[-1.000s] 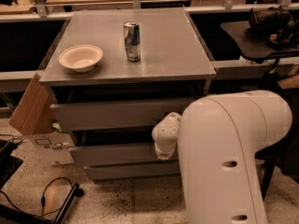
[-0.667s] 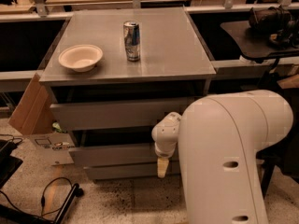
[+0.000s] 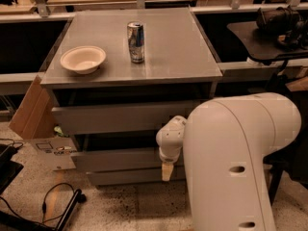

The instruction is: Open middle drawer

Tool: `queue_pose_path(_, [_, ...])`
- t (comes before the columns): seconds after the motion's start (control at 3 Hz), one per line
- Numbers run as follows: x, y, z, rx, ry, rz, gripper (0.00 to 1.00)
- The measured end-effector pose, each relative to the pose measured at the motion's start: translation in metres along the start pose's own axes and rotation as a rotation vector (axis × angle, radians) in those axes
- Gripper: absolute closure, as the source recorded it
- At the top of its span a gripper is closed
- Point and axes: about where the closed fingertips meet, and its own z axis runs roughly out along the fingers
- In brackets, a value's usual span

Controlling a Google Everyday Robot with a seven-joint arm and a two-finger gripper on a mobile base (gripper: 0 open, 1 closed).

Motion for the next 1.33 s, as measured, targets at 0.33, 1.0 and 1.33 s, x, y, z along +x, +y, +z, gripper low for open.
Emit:
queue_pose_path(0.33, [0.002, 0.009, -0.009, -0.037, 0.049, 0.006, 0.39])
queue_pose_path(1.0, [0.011, 0.042, -0.07, -0.093, 0.21, 0.063, 0.86])
queue_pose_path(1.33, [0.014, 0.044, -0.078, -0.093, 0.224, 0.071, 0.91])
